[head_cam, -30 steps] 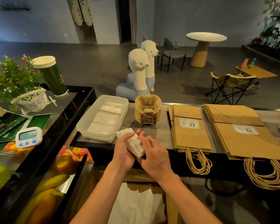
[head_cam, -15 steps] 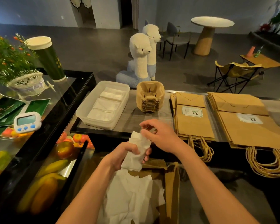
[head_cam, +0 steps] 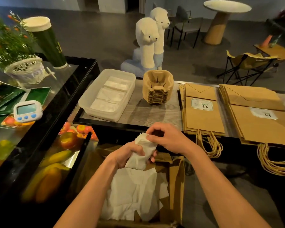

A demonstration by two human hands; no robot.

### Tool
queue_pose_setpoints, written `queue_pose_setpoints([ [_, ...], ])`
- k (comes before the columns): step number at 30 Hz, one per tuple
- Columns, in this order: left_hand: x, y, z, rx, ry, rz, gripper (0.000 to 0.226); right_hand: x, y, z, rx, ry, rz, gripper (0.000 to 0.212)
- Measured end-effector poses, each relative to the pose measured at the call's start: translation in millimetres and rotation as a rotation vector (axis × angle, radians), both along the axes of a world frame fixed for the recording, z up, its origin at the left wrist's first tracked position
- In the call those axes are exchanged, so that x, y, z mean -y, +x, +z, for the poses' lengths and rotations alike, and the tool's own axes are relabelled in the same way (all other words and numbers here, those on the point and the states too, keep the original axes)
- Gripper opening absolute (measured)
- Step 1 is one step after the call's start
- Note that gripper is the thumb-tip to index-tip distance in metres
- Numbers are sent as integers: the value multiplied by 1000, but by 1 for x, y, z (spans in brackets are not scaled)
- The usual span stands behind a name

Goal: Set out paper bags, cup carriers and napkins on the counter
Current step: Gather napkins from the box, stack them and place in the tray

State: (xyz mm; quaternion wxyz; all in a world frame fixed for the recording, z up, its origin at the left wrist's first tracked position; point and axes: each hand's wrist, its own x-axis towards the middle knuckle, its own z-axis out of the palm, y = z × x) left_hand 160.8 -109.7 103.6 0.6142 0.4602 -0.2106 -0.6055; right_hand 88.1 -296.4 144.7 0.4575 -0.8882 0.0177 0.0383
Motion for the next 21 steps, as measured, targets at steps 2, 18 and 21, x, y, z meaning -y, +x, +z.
queue_pose_setpoints([
  [2,1,0,1,-23,4,26,38,-2,-1,-4,65,-2,-53,7],
  [18,9,-6,-14,-265,4,345,56,-4,-4,34,336,86,-244,9],
  [21,7,-8,-14,-257,77,430,50,-1,-10,50,99,141,-17,6],
])
